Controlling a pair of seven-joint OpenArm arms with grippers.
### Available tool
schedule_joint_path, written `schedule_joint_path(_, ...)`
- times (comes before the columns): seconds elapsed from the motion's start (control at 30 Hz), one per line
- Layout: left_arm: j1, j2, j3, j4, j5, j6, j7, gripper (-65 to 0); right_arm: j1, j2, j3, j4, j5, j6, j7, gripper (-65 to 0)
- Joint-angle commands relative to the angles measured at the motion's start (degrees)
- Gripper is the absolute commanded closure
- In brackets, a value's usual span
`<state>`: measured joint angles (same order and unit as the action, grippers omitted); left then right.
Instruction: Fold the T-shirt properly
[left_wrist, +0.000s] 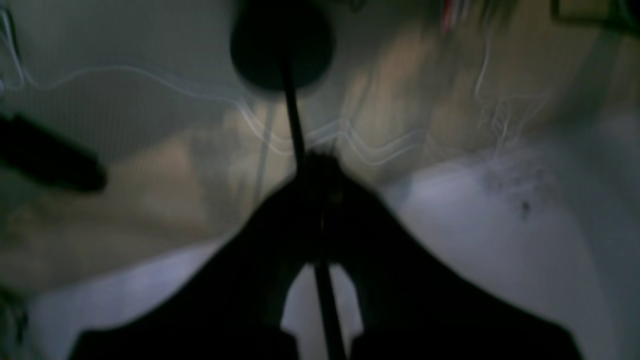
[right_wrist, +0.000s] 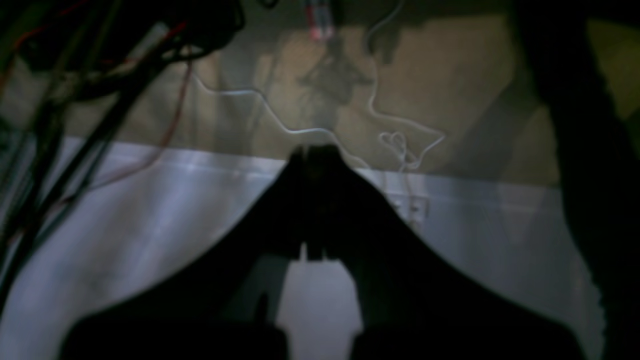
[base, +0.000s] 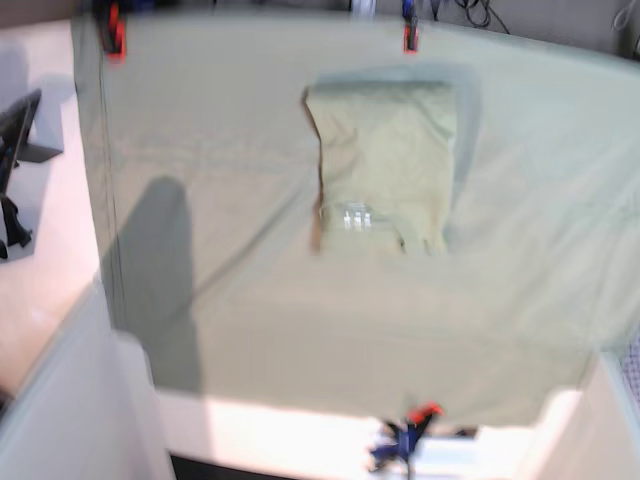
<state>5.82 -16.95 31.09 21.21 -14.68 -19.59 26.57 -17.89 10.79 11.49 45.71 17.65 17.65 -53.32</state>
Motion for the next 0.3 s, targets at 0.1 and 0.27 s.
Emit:
schedule_joint_path(0.1,-1.73,-0.83,6.51,0.85,-3.89,-0.55,0.66,0.0,2.34,-0.07,0.13,-3.02,-0.44,0.13,-0.52,0.0)
schedule_joint_path(0.27,-1.64,-0.85,7.04,5.46,-4.22,-0.55,0.66,0.0,2.29,-0.17,0.13,-2.29,-0.72,0.13,2.64,0.0)
